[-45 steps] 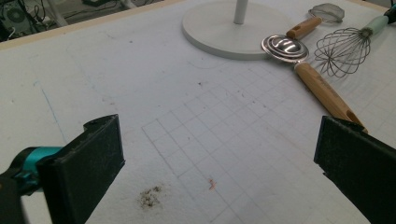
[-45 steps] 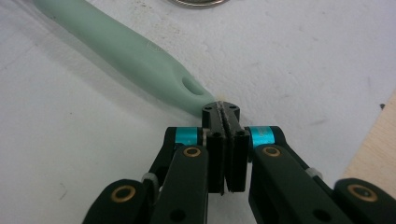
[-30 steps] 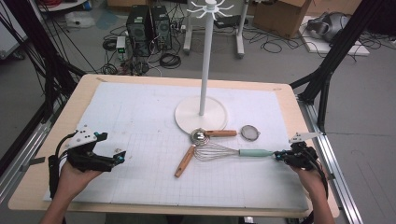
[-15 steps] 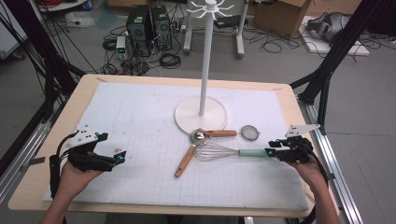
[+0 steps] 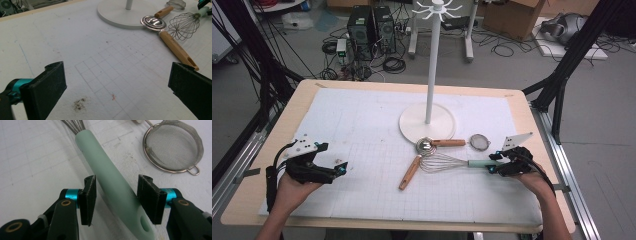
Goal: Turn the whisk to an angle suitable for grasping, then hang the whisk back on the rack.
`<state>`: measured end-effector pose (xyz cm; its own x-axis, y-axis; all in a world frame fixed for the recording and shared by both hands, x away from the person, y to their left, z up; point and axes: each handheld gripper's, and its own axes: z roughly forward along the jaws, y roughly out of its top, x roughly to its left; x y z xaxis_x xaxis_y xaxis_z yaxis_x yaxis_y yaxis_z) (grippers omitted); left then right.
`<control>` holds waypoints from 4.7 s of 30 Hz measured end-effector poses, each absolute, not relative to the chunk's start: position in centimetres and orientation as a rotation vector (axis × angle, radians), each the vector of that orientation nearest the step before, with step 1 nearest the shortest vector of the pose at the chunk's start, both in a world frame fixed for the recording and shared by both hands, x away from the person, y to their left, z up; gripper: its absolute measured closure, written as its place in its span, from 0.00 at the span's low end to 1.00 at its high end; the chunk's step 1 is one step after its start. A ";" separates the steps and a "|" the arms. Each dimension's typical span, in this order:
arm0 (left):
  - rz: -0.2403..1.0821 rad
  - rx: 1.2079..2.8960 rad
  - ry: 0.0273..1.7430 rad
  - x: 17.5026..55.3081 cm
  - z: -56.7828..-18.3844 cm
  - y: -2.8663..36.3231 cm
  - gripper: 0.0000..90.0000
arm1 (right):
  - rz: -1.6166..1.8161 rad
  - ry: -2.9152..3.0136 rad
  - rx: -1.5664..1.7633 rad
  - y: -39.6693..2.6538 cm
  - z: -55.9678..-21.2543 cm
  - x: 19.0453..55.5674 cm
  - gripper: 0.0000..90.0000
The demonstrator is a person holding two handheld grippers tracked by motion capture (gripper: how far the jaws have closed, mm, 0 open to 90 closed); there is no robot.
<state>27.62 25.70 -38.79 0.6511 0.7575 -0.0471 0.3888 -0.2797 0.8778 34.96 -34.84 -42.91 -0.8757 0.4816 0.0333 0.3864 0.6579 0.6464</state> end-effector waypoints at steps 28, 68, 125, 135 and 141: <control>0.478 1.901 0.904 27.6 -38.8 25.7 0.02 | 1.066 2.825 0.498 -32.9 -43.2 34.7 0.63; 0.473 1.903 0.911 27.8 -39.1 26.0 0.02 | 1.191 2.909 0.316 -32.6 -43.7 35.3 0.76; 0.464 1.909 0.879 27.8 -38.7 24.8 0.02 | 1.138 2.852 0.286 -31.0 -37.3 32.7 0.76; 0.455 1.918 0.870 27.9 -38.8 24.5 0.03 | 1.122 2.875 0.327 -31.5 -39.2 32.7 0.76; 0.428 1.924 0.827 27.8 -38.5 23.5 0.05 | 1.115 2.856 0.302 -31.1 -38.1 32.5 0.76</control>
